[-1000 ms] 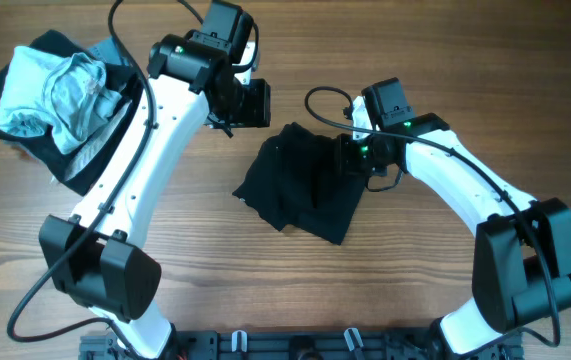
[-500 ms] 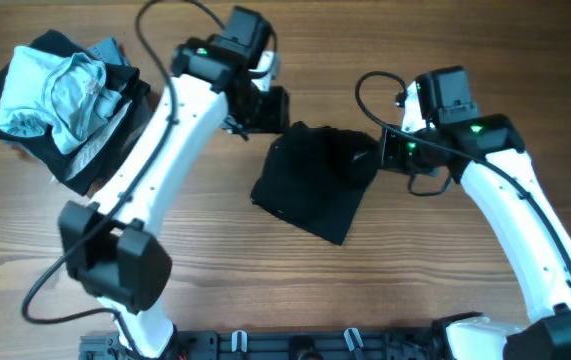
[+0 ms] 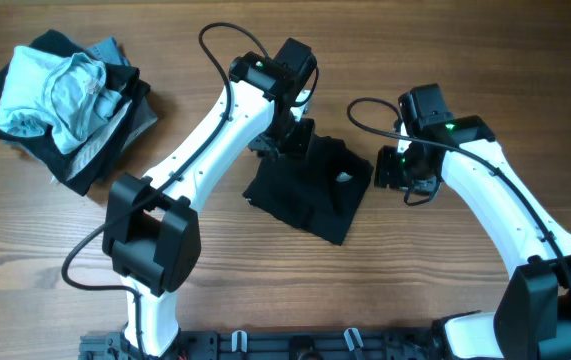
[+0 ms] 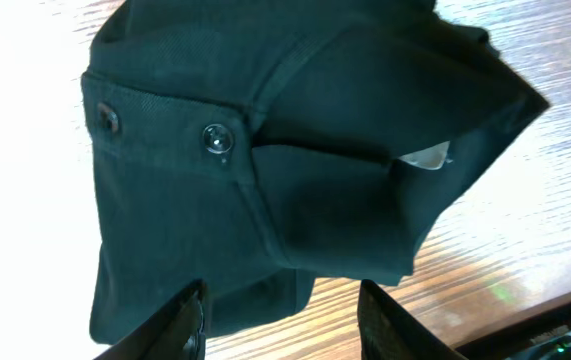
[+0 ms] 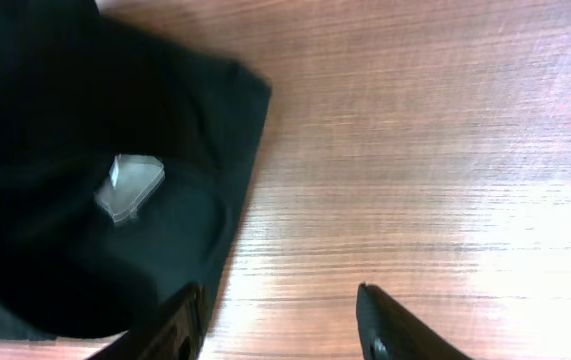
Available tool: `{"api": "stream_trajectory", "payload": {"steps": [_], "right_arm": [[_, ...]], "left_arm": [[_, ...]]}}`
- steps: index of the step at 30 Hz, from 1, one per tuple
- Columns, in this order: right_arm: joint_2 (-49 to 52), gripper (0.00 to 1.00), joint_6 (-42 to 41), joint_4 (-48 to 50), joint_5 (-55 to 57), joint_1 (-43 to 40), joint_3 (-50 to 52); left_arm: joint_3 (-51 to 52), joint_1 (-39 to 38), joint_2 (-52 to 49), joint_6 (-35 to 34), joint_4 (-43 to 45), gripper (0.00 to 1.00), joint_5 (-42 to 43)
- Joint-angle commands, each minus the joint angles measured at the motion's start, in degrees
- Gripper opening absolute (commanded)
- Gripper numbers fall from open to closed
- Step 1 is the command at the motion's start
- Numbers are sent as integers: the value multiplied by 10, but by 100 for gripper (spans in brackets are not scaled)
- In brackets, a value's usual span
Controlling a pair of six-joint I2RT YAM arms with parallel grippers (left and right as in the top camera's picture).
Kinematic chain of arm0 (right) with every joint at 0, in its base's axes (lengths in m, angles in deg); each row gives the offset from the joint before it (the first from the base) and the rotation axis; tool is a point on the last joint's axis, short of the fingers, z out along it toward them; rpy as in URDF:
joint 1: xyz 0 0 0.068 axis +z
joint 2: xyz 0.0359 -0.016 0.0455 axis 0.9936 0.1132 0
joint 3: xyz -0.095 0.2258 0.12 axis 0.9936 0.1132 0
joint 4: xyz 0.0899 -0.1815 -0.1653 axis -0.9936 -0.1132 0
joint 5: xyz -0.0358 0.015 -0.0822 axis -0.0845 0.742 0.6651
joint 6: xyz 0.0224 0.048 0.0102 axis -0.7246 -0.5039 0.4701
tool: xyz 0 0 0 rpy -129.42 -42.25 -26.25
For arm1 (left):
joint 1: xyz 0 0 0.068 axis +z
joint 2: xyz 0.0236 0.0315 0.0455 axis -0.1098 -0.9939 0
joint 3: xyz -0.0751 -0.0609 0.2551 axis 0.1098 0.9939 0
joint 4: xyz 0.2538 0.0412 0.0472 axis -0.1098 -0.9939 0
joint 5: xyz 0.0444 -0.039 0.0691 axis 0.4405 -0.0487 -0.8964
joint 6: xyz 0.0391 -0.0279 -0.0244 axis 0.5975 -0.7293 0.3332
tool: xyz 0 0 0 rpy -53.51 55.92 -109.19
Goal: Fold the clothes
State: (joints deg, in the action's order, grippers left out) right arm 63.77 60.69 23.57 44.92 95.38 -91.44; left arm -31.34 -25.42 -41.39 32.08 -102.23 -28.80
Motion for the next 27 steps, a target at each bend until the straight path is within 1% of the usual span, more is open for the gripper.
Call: {"api": "stream_trajectory", "payload": {"steps": [1, 2, 3, 4, 5, 7, 8, 9, 10, 11, 12, 14, 17, 20, 22, 23, 24, 27], "right_arm": [[5, 45, 58, 59, -54, -4, 2], [5, 44, 101, 97, -130, -4, 2], [5, 44, 123, 122, -179, -4, 2], [5, 45, 132, 155, -223, -3, 3], [5, 45, 131, 182, -240, -2, 3], [8, 29, 131, 237, -243, 3, 3], [15, 18, 123, 264, -242, 5, 3], [25, 13, 98, 286, -242, 5, 3], [37, 8, 75, 299, -245, 5, 3], [56, 4, 40, 310, -254, 6, 3], [78, 4, -3, 317, -267, 7, 3], [117, 4, -63, 322, -292, 11, 3], [182, 4, -140, 324, -352, 12, 3], [224, 4, -222, 263, -359, 12, 3], [233, 4, -228, 237, -336, 12, 3], [230, 4, -227, 229, -309, 11, 3], [225, 4, -223, 223, -283, 7, 3], [204, 4, -181, 226, -268, -11, 2]], "left_arm": [[4, 1, -5, 6, -27, 31, -35], [4, 2, -5, 2, -45, 31, -64], [4, 5, -5, -10, -60, 31, -89], [4, 8, -5, -18, -70, 31, -102], [4, 13, -5, -23, -75, 30, -101], [4, 19, -5, -24, -76, 20, -95], [9, 20, -5, -25, -67, 14, -95], [17, 20, -5, -25, -58, 10, -94], [30, 20, -5, -28, -44, 4, -90], [45, 20, -5, -34, -31, 4, -87], [68, 20, -5, -48, -11, 4, -86], [101, 21, -5, -64, 22, 4, -78], [151, 22, -5, -74, 88, 4, -25], [208, 27, -5, -107, 147, 4, -24], [239, 32, -5, -113, 166, 5, -24], [250, 36, -5, -113, 169, 9, -24], [253, 42, -5, -113, 166, 9, -24], [244, 68, 5, -112, 159, 13, -17]]}}
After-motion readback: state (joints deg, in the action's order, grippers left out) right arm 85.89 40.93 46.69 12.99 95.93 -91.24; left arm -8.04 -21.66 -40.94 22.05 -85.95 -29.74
